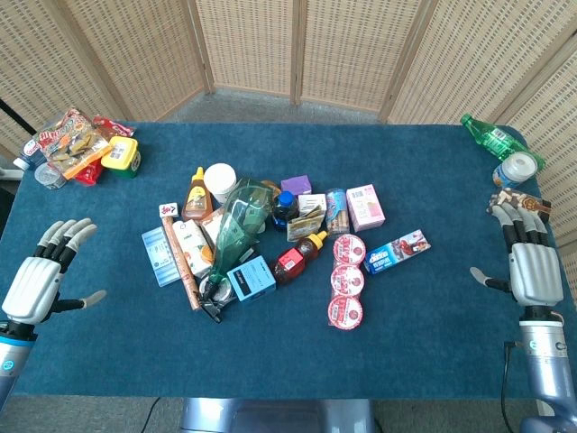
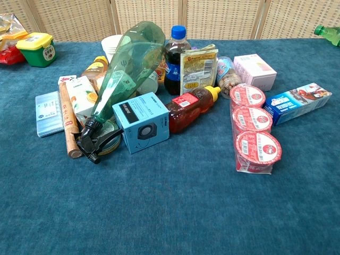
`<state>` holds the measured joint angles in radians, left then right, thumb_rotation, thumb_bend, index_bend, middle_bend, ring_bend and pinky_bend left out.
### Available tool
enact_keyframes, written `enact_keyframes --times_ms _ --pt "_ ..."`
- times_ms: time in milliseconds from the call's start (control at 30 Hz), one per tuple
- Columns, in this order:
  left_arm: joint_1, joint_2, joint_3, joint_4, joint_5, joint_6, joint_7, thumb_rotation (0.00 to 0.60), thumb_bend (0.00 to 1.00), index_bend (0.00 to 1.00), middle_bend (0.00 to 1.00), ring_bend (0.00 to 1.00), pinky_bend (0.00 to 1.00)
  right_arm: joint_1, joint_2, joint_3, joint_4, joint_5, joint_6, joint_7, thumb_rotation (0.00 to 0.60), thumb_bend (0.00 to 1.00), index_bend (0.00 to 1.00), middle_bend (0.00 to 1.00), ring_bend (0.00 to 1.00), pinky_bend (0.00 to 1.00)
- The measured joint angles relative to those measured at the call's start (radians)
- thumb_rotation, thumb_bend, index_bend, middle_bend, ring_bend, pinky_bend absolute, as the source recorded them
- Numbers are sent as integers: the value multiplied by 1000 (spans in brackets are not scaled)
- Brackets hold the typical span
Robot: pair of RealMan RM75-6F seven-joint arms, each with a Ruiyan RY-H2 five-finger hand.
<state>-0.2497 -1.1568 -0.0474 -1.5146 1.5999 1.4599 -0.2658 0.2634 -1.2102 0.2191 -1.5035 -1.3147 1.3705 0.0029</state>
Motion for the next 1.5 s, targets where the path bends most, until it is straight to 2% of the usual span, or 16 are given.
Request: enact_keyframes --times_ms 300,600,800,1000,1200,1500 --pt "-11 2 3 9 14 -10 -15 600 105 100 0 0 0 0 0 1 0 0 0 0 600 53 84 0 0 0" --pt "-93 0 21 74 142 -48 -34 600 93 79 0 0 0 -3 2 5 -4 10 2 6 600 52 84 0 0 0" --pt "-181 -18 36 201 255 -64 -64 600 67 1 0 0 0 -4 2 6 -6 13 2 1 600 53 84 0 0 0" --pt "-301 -63 45 393 372 -57 -98 600 62 0 0 0 0 -5 2 7 -9 16 2 -4 600 51 84 0 0 0" --pt "-437 -147 51 598 459 -24 -128 600 63 0 0 0 0 -7 3 9 -10 22 3 -3 600 52 84 0 0 0" --pt "-612 -221 101 761 543 -16 -143 600 65 0 0 0 0 -9 5 12 -6 27 3 7 600 51 84 0 0 0"
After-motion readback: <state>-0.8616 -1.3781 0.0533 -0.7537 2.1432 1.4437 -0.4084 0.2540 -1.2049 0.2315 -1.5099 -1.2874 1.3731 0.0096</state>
